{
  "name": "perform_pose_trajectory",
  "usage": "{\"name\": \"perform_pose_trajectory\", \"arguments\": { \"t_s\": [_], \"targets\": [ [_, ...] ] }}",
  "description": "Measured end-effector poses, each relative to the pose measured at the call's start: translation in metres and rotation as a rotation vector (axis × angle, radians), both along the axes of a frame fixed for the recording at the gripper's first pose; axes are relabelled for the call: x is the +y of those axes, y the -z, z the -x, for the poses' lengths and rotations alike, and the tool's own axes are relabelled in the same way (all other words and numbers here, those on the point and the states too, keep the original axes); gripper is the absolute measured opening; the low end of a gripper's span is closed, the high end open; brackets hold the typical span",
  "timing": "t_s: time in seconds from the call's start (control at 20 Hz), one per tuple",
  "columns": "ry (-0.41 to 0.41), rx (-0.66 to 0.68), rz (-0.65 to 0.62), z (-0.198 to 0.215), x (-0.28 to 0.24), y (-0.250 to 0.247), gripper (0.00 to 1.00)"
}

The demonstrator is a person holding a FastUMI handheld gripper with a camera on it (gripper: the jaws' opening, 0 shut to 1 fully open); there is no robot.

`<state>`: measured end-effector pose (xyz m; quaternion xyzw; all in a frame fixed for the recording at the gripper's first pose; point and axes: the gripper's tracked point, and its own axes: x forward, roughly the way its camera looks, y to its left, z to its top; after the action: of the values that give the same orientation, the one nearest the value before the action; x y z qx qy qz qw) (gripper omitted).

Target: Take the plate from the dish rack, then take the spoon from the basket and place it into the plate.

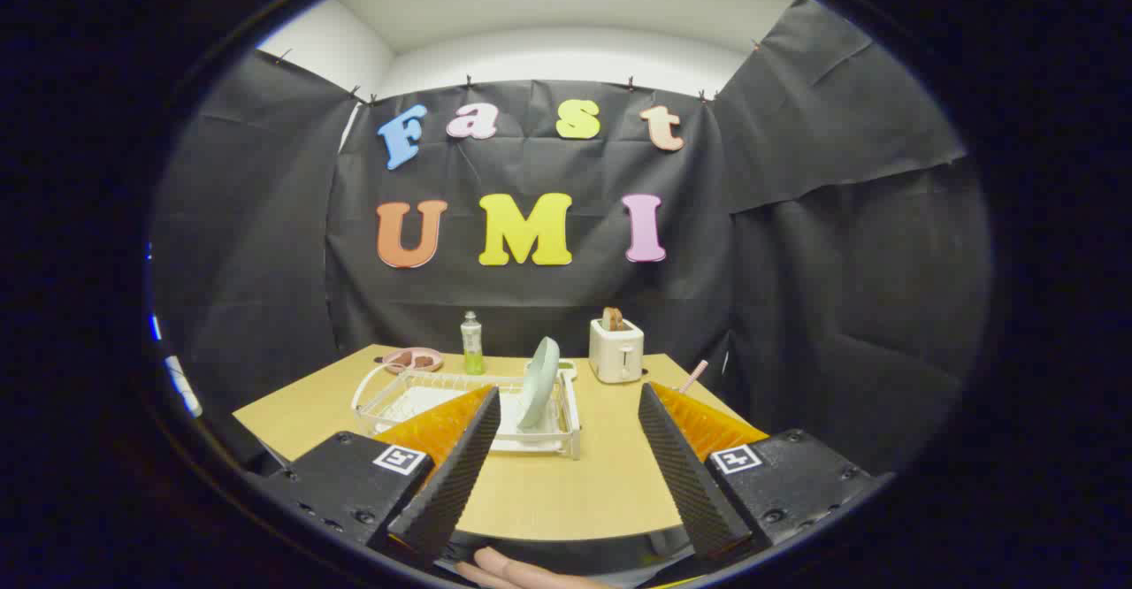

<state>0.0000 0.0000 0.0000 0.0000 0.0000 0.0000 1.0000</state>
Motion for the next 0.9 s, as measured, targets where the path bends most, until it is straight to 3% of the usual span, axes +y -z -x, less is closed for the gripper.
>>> {"name": "perform_pose_trajectory", "arguments": {
  "t_s": [0.6,0.9],
  "targets": [
    [0.023,0.01,0.018,-0.01,-0.006,0.006,1.0],
    [-0.038,0.033,0.044,-0.042,0.014,-0.009,1.0]
  ]
}}
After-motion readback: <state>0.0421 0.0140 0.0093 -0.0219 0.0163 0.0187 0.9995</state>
